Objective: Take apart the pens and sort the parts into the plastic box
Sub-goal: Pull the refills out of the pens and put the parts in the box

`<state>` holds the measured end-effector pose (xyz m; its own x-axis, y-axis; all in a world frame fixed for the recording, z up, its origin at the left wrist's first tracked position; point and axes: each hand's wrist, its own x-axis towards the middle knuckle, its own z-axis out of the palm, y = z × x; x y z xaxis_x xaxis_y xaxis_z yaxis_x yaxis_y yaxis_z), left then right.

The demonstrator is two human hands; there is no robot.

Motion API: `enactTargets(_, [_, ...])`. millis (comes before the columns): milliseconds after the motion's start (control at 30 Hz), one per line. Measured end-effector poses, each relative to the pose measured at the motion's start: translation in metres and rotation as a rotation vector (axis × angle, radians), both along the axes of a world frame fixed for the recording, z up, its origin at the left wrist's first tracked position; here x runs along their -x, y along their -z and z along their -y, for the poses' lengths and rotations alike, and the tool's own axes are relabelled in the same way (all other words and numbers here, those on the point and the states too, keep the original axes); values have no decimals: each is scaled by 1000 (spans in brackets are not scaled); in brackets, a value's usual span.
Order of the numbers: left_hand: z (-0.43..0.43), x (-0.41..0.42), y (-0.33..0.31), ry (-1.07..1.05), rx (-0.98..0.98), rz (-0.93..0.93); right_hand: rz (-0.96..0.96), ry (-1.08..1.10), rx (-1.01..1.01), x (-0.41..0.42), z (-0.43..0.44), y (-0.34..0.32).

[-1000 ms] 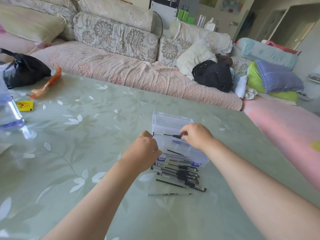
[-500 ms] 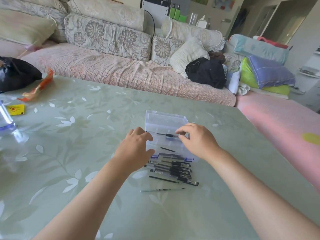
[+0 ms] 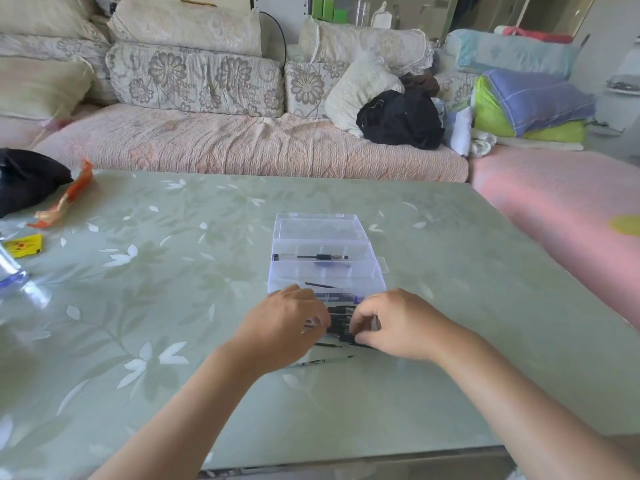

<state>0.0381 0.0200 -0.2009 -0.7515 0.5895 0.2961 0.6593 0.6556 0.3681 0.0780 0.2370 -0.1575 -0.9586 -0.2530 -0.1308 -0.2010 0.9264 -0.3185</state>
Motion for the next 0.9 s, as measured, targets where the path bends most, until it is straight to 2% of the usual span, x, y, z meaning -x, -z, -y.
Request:
enactTargets(333, [-1,-1,0,-11,72,42,-71,-18,-120,-2,-1,9])
enactTargets(500, [-1,-1,1,-3,69,-3,-53,-37,-129,-2,1,9])
enactTargets(733, [-3,-4,-7,-63,26,-35,-153,-23,14,-3,2,0])
enactTargets(900, [3,-10,-12,-122,26,21,-107,-52,87,-3,10,4])
